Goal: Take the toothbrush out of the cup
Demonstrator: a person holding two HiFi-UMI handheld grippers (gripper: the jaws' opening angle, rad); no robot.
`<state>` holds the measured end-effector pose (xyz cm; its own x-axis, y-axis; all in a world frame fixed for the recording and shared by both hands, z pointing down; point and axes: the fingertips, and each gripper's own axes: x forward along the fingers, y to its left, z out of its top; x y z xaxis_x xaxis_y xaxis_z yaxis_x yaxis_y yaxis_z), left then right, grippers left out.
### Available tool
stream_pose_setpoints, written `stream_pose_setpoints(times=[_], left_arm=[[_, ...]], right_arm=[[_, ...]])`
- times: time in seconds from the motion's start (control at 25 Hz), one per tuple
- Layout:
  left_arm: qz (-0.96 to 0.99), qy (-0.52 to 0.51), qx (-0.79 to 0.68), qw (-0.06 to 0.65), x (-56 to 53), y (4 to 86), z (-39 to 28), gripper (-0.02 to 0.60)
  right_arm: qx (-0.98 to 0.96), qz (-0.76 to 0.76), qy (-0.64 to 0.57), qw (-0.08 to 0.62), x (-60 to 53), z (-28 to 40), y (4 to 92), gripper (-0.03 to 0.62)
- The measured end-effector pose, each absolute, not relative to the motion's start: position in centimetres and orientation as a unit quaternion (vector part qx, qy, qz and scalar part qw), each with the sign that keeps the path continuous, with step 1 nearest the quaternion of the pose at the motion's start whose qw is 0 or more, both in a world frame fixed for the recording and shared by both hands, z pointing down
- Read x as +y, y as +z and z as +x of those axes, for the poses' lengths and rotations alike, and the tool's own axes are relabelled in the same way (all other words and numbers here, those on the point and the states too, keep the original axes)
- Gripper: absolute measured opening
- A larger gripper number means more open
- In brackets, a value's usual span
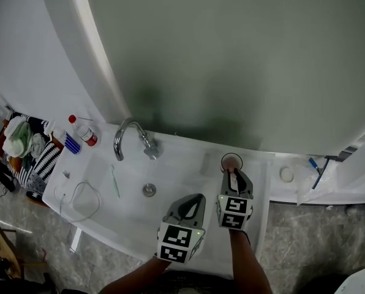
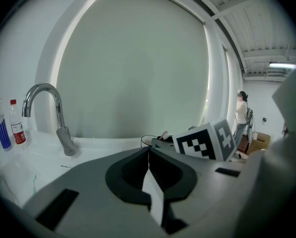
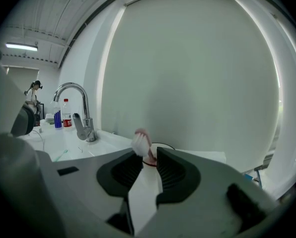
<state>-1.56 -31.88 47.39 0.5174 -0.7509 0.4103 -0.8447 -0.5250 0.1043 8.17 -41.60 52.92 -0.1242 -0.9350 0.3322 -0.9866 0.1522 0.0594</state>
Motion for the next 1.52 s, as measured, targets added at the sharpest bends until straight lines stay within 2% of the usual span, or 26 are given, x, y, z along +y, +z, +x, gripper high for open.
stream_pose_setpoints(times=[0.4, 1.52], left_arm=[[0.856, 0.154, -0.469, 0.151, -32.3, 47.3, -2.0, 0.011], [0.864, 0.132, -0.464, 0.144, -30.7, 46.1, -2.1, 0.009]], right_arm=[[-0.737, 0.652, 0.084, 0.158, -42.1, 8.6, 53.3, 0.054], [-0.742, 0.656, 0.052, 0.126, -40.3, 9.6, 48.8, 0.049]])
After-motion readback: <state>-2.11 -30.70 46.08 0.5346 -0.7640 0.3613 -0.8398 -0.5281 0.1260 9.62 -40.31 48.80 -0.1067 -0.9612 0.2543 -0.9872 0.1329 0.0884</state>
